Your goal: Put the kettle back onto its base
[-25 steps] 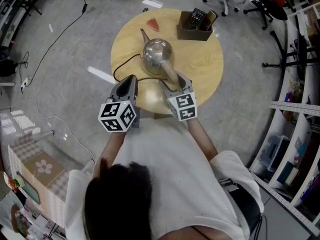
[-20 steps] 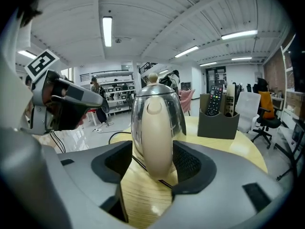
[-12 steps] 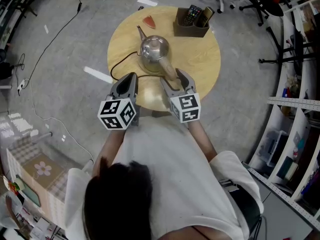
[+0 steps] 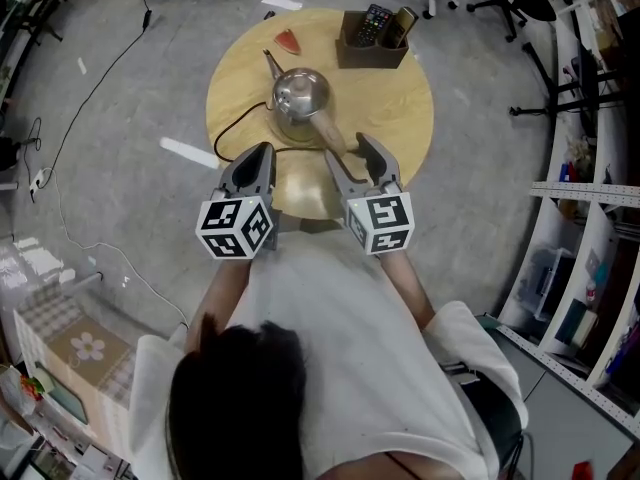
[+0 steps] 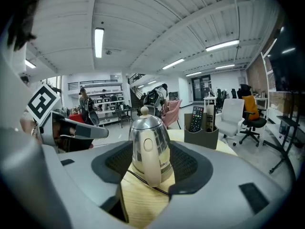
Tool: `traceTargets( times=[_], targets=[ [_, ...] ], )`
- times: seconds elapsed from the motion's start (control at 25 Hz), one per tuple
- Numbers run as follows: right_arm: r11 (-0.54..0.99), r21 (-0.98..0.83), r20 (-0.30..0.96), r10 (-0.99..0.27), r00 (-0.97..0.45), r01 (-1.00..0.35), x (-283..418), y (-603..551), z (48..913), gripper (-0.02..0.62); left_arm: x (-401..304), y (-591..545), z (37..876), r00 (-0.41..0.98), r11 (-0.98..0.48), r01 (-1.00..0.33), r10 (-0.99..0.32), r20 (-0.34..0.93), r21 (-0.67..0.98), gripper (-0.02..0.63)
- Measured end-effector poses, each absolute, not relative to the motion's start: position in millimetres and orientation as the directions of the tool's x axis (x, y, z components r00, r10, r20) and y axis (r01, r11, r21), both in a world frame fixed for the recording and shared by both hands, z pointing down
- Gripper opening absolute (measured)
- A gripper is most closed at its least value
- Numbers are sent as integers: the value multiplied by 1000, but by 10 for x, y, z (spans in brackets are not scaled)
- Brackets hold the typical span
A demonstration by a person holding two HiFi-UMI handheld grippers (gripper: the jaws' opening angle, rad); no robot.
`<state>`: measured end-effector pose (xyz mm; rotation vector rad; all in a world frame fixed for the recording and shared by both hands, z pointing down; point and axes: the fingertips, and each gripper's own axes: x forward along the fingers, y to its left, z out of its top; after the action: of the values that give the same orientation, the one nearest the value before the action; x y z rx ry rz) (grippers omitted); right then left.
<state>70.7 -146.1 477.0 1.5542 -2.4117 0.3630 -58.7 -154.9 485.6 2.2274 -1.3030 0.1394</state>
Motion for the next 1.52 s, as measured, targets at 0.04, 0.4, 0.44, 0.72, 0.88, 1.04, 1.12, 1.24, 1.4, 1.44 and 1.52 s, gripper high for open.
traceTargets(
  times=[0.04, 0.4, 0.44, 0.72, 0.88, 1.04, 1.12, 1.24, 1.4, 1.44, 1.52],
  targets=[
    [401, -63, 339, -853, -398, -914, 704, -1452, 4733, 256, -577, -1545, 4849, 529, -387, -831, -773, 350, 400, 32],
    [391, 3, 323, -872, -369, -920, 627, -1367, 4455, 217, -442, -1474, 4725, 571, -459, -811, -757, 317, 364, 32],
    [389, 9, 319, -874, -366, -921, 614, -1361, 4408, 200, -433, -1469, 4703, 575, -465, -808, -757, 311, 361, 32],
    [377, 15, 271, -893, -359, -926, 604, -1344, 4203, 134, -346, -1424, 4619, 594, -494, -795, -750, 290, 352, 32],
    [382, 34, 278, -891, -358, -924, 598, -1314, 4220, 97, -311, -1400, 4579, 600, -504, -791, -749, 282, 346, 32],
    [388, 18, 287, -885, -367, -921, 568, -1304, 4282, 57, -288, -1393, 4551, 599, -506, -792, -753, 272, 342, 32],
    [383, 8, 289, -885, -364, -924, 564, -1310, 4288, 48, -267, -1385, 4534, 600, -509, -791, -753, 270, 338, 32],
    [375, 3, 287, -888, -359, -927, 558, -1323, 4280, 40, -244, -1382, 4499, 602, -514, -790, -752, 267, 333, 32],
    [369, -2, 289, -890, -354, -930, 560, -1318, 4313, 31, -227, -1385, 4487, 604, -517, -789, -751, 267, 331, 32],
    [368, -6, 290, -889, -354, -930, 562, -1317, 4322, 29, -223, -1385, 4488, 604, -517, -789, -751, 267, 332, 32],
    [363, -8, 295, -889, -349, -932, 576, -1323, 4331, 28, -210, -1388, 4491, 604, -516, -789, -750, 270, 333, 32]
  ],
)
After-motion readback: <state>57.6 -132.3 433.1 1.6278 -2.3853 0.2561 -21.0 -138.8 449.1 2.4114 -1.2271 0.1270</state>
